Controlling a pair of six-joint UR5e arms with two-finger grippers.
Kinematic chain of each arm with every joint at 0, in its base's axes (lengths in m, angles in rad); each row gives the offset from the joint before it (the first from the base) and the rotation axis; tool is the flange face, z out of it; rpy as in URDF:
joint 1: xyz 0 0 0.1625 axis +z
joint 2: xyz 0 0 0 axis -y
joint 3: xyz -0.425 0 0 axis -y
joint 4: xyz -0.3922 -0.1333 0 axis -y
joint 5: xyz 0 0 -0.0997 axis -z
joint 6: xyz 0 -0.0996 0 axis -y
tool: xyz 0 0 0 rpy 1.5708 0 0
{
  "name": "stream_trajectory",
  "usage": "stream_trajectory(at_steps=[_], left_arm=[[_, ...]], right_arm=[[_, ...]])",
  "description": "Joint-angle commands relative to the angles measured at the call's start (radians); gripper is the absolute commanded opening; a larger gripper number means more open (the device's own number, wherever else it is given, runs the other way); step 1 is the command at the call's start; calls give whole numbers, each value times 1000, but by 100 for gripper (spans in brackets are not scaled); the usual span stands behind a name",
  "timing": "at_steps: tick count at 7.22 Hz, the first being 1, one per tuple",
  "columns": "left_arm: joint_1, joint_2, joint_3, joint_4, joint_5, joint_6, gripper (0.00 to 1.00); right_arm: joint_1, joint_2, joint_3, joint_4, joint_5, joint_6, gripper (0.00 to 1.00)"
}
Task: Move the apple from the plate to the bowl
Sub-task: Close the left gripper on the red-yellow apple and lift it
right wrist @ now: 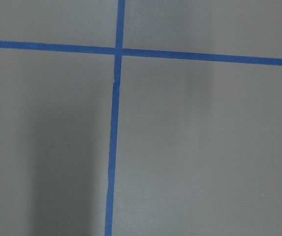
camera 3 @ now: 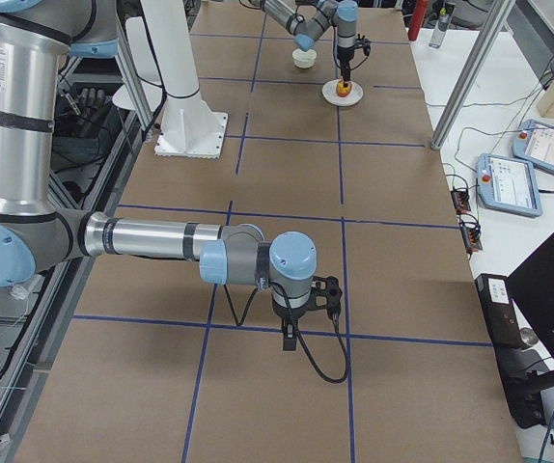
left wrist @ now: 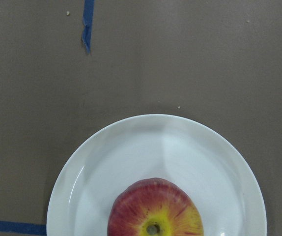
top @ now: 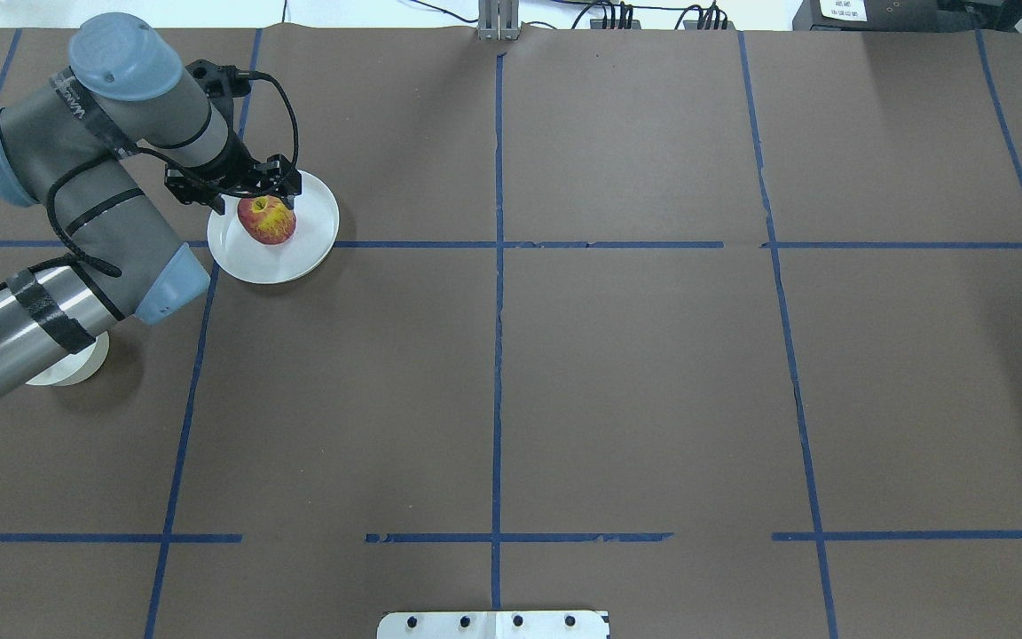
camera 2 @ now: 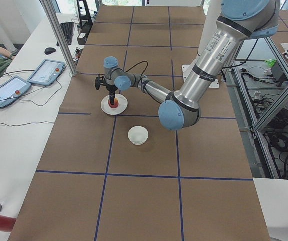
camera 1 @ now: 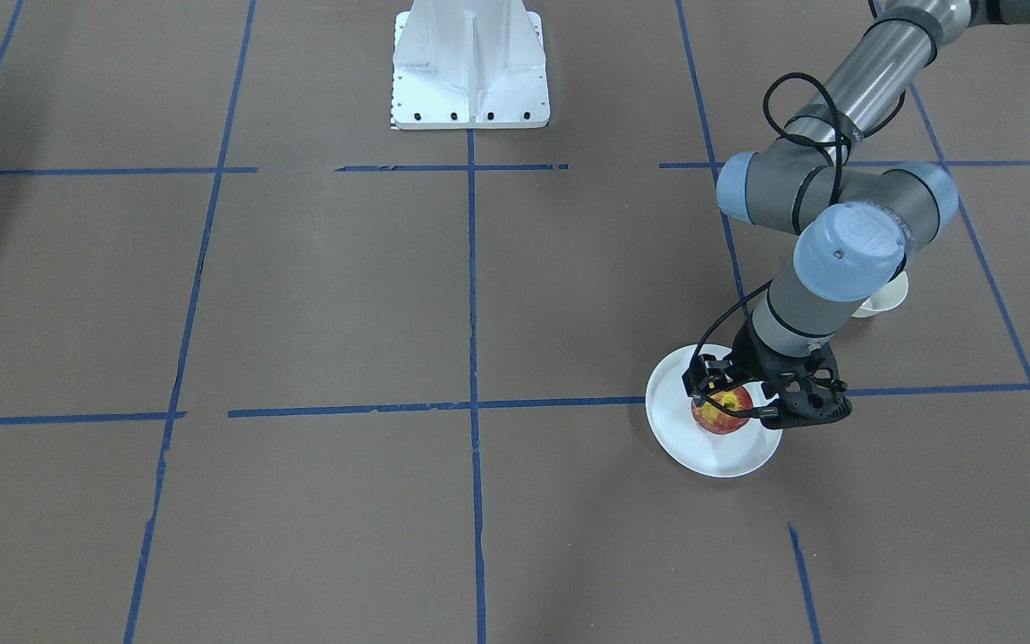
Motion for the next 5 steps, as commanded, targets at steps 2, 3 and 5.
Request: stream_trajectory(at_steps=[2, 3, 5], left_arm=[[28, 0, 59, -73, 2, -18, 100], [30, 0, 60, -73, 2, -17, 100], [33, -4, 71, -75, 21, -21, 42]], right_arm=[[0, 0, 0, 0, 0, 0, 100], [0, 0, 0, -1, 0, 0, 100], [0, 1, 0, 0, 0, 0, 100]])
